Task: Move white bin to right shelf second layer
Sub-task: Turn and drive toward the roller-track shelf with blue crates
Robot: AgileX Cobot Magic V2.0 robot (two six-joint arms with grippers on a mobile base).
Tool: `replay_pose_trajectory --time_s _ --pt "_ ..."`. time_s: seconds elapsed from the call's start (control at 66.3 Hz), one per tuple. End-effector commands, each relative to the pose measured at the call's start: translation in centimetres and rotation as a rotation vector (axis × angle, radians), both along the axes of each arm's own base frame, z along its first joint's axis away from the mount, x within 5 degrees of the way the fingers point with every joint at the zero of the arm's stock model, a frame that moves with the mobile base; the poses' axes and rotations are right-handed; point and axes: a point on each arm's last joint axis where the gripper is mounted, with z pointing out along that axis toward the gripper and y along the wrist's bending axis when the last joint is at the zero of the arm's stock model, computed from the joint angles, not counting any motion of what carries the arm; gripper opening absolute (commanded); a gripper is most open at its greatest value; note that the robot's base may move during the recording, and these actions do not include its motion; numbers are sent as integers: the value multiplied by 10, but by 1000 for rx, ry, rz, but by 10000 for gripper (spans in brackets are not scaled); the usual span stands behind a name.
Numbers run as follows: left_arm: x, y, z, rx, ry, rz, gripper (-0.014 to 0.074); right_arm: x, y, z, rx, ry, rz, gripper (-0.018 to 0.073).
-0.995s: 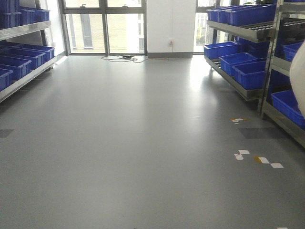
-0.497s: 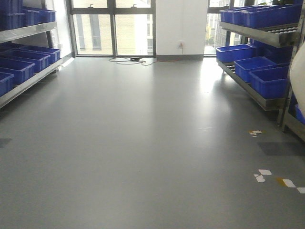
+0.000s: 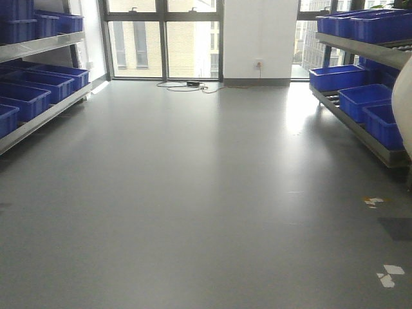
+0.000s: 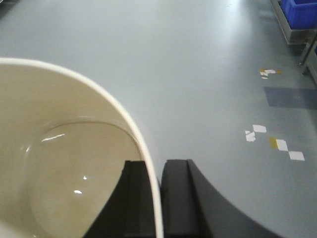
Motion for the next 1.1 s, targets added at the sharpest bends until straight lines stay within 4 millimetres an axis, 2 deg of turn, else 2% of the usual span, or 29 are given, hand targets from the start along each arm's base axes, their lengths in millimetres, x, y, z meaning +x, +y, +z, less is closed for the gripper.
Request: replay_pose_trajectory --time_s 0.0,1.085 --pt "0 0 -4 -14 -59 -8 85 3 0 18 6 -121 -8 47" --pt "0 0 -4 -14 -59 -8 85 3 0 18 6 -121 -8 47"
